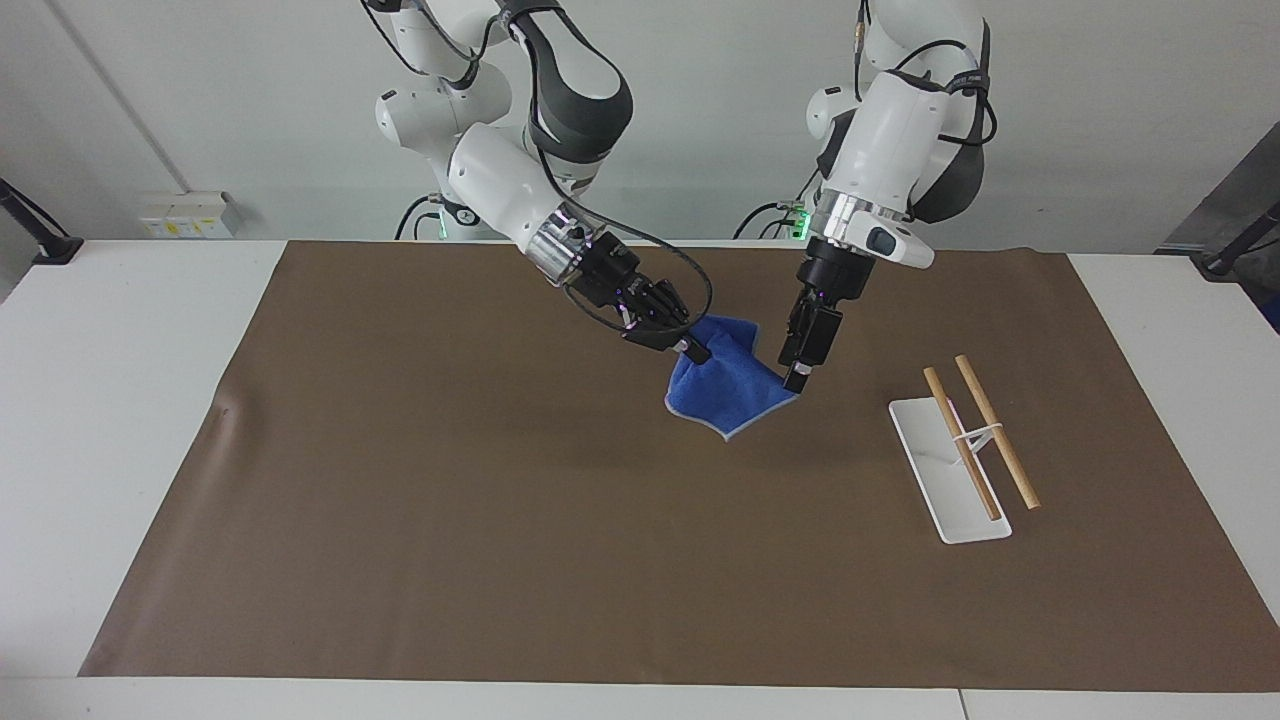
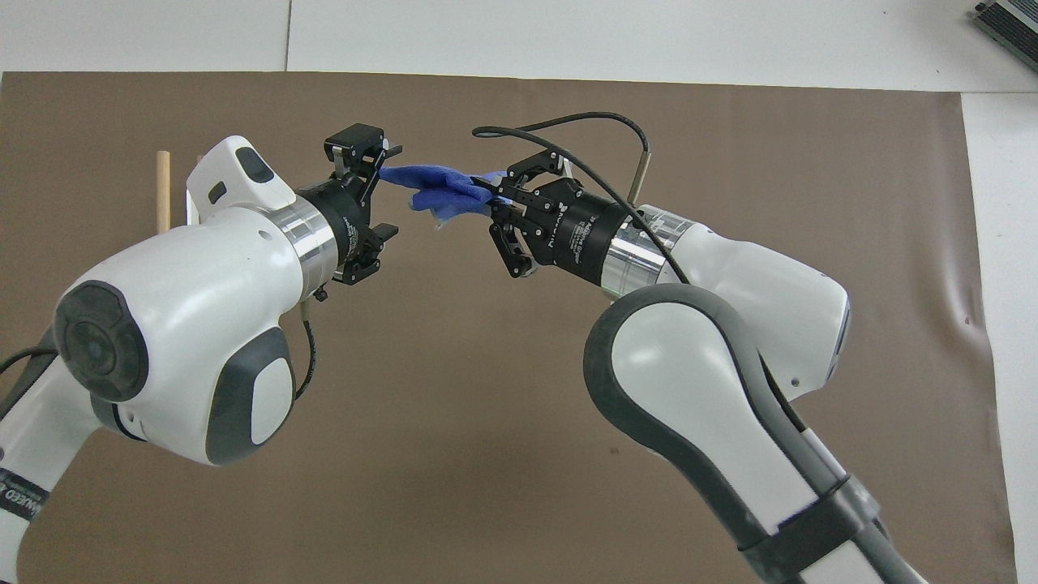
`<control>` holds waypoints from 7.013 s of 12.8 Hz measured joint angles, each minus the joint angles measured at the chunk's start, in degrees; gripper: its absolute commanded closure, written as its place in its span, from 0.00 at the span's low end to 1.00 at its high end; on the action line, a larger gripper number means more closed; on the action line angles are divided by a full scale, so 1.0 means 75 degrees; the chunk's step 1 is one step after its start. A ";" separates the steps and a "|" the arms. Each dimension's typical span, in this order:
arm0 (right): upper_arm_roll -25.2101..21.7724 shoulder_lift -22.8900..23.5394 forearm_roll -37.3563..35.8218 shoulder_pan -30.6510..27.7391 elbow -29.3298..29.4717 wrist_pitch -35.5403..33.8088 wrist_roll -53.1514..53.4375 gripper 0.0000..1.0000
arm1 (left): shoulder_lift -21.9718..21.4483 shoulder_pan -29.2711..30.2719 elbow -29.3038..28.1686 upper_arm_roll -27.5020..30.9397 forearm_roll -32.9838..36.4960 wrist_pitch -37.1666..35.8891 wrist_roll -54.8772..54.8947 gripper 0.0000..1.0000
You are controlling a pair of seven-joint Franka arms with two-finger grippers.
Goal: Right arm passes towel to left arm to hang
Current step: 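Grasp the towel's free end with the left gripper, then open the right gripper and withdraw while the left gripper carries the towel, then lower the towel over the wooden rods with the left gripper, then open the left gripper and release the towel onto the rack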
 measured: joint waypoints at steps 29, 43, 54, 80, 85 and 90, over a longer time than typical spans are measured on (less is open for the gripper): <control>-0.0112 0.0030 -0.0823 -0.0137 -0.0778 0.0820 -0.4010 0.00 | 0.0456 0.0641 0.0019 0.1155 0.0001 0.0433 0.2526 1.00; -0.0146 -0.0316 -1.0474 -0.2281 0.0014 -0.4469 -0.4905 0.00 | 0.0476 0.0693 0.0528 0.3547 0.1270 -0.1660 0.5268 1.00; -0.0333 -0.1030 -1.0492 -0.3536 0.1913 -0.7951 -0.5877 0.00 | 0.0593 0.0694 0.0358 0.3650 0.1981 -0.1544 0.5537 1.00; -0.0956 -0.1608 -1.0492 -0.3433 0.1972 -0.9628 -0.7183 0.00 | 0.1383 0.0747 -0.0746 0.3648 0.1981 0.0403 0.5863 0.10; -0.0956 -0.1618 -1.0492 -0.3435 0.1972 -0.9627 -0.7296 0.00 | 0.1443 0.0759 -0.0405 0.3664 0.1981 0.0393 0.5866 0.00; -0.0956 -0.1664 -1.0516 -0.3436 0.1971 -0.9610 -0.7308 0.00 | 0.1750 0.0841 0.0854 0.3680 0.1981 -0.0827 0.5866 0.00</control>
